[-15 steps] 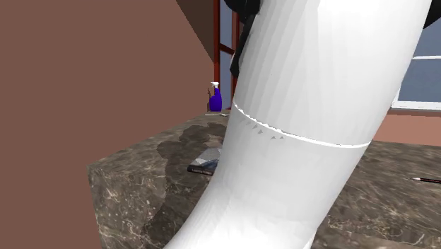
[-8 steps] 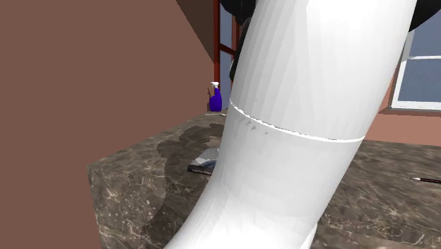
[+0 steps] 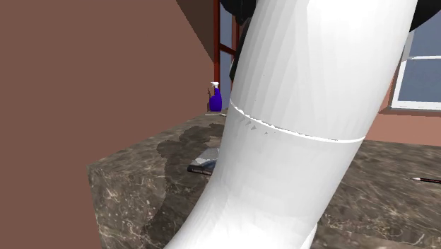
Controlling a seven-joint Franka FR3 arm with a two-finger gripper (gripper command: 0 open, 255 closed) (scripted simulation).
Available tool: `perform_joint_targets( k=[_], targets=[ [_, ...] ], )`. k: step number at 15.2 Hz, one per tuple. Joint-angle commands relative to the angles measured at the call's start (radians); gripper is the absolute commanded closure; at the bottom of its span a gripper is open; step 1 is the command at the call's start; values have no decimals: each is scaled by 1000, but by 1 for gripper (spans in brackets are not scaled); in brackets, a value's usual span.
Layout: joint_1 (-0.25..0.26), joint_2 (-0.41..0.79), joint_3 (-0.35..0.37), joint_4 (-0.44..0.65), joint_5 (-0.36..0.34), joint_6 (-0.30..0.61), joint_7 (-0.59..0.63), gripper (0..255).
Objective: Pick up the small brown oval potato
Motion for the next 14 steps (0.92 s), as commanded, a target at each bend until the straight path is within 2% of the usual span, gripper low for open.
perform_joint_targets(
  k=[1, 14],
  targets=[
    [-1, -5, 4, 8, -5, -12, 6, 255],
    [-16, -58, 53, 142, -48, -178, 76, 255]
  ],
)
